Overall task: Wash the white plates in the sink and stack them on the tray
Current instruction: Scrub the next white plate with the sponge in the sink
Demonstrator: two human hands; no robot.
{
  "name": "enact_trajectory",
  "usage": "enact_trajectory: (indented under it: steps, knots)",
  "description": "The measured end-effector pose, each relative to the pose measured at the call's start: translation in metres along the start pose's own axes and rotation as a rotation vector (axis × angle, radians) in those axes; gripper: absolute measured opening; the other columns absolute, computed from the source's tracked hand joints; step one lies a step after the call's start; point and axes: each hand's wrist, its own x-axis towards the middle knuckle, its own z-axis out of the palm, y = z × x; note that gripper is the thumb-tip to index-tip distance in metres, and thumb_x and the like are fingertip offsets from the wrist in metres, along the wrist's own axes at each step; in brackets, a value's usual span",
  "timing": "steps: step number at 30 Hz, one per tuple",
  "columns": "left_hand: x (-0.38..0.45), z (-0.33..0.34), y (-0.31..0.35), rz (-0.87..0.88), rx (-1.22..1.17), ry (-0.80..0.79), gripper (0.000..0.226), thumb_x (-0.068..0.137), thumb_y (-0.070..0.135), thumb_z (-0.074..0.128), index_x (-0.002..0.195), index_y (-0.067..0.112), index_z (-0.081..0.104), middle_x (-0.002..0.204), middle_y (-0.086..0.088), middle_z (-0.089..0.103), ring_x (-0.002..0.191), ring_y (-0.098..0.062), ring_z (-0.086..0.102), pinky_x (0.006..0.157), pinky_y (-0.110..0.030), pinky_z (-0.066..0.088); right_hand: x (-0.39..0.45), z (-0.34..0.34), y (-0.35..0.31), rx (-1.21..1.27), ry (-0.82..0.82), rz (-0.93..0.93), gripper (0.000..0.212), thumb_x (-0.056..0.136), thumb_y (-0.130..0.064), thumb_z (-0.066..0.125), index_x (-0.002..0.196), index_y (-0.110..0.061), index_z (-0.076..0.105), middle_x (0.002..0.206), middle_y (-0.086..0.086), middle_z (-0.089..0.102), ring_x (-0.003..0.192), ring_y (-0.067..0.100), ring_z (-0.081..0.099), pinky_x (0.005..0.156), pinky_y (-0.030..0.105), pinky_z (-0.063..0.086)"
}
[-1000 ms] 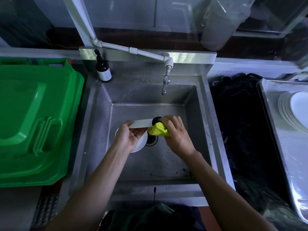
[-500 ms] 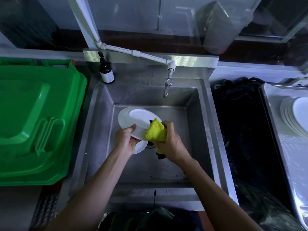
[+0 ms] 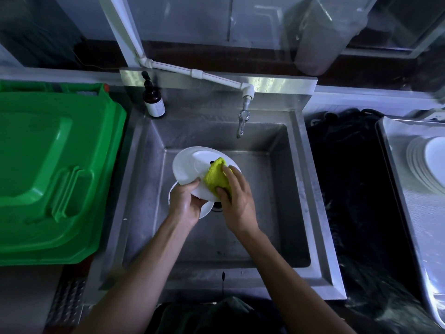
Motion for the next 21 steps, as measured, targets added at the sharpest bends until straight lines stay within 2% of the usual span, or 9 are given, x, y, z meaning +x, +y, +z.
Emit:
enact_trajectory:
  steps: [3, 5, 7, 11, 14, 18, 21]
  knots:
    - [-0.003, 0.004, 0.001, -0.001, -0.007, 0.001, 0.038, 0.100, 0.006, 0.048, 0.135, -0.003, 0.056, 0.130, -0.024, 0.064, 0.114, -0.036, 0.065, 0.084, -0.042, 0.059, -0.004, 0.008, -0.004, -0.016, 0.003, -0.022, 0.049, 0.099, -0.015, 0.054, 0.147, -0.025, 0.046, 0.153, 0.006, 0.039, 0.135, 0.026, 0.041, 0.111, 0.040, 0.038]
    - [-0.004, 0.005, 0.002, 0.006, -0.012, -0.023, 0.034, 0.100, 0.006, 0.047, 0.130, -0.004, 0.060, 0.118, -0.020, 0.071, 0.100, -0.031, 0.071, 0.071, -0.036, 0.061, -0.010, 0.012, -0.007, -0.023, 0.012, -0.051, 0.049, 0.099, -0.015, 0.055, 0.147, -0.022, 0.047, 0.152, 0.006, 0.040, 0.134, 0.026, 0.041, 0.111, 0.039, 0.038]
    - [-0.005, 0.004, 0.003, 0.011, -0.005, -0.033, 0.032, 0.101, 0.006, 0.047, 0.127, -0.003, 0.062, 0.107, -0.017, 0.075, 0.093, -0.029, 0.072, 0.066, -0.034, 0.061, -0.015, 0.014, -0.008, -0.014, 0.017, -0.059, 0.049, 0.099, -0.015, 0.055, 0.147, -0.019, 0.046, 0.153, 0.006, 0.040, 0.137, 0.026, 0.039, 0.113, 0.038, 0.036]
    - [-0.008, 0.000, 0.006, 0.004, 0.038, -0.072, 0.036, 0.102, 0.006, 0.045, 0.134, -0.002, 0.057, 0.127, -0.023, 0.066, 0.113, -0.037, 0.065, 0.088, -0.045, 0.057, -0.017, 0.013, -0.007, -0.007, 0.048, -0.026, 0.047, 0.101, -0.017, 0.050, 0.148, -0.018, 0.042, 0.154, 0.004, 0.037, 0.137, 0.023, 0.038, 0.113, 0.038, 0.036]
    - [-0.008, -0.005, 0.006, 0.013, 0.067, -0.115, 0.037, 0.100, 0.003, 0.048, 0.136, -0.002, 0.055, 0.133, -0.026, 0.062, 0.124, -0.042, 0.059, 0.102, -0.055, 0.049, -0.011, 0.007, -0.003, 0.035, 0.085, 0.033, 0.047, 0.101, -0.017, 0.049, 0.148, -0.020, 0.042, 0.152, 0.002, 0.039, 0.132, 0.022, 0.041, 0.109, 0.040, 0.038]
    - [-0.007, -0.013, 0.010, 0.034, 0.124, -0.179, 0.040, 0.097, -0.002, 0.049, 0.136, -0.003, 0.055, 0.138, -0.027, 0.058, 0.130, -0.043, 0.054, 0.109, -0.062, 0.042, 0.004, -0.005, 0.008, 0.055, 0.097, 0.074, 0.048, 0.099, -0.014, 0.052, 0.146, -0.018, 0.045, 0.147, 0.003, 0.044, 0.129, 0.025, 0.045, 0.107, 0.042, 0.041]
    - [-0.008, -0.018, 0.014, 0.034, 0.163, -0.218, 0.043, 0.094, -0.003, 0.050, 0.137, -0.004, 0.054, 0.134, -0.023, 0.062, 0.124, -0.040, 0.059, 0.102, -0.057, 0.049, 0.015, -0.012, 0.014, 0.063, 0.112, 0.094, 0.048, 0.097, -0.013, 0.054, 0.145, -0.017, 0.047, 0.144, 0.004, 0.047, 0.126, 0.023, 0.049, 0.105, 0.039, 0.043]
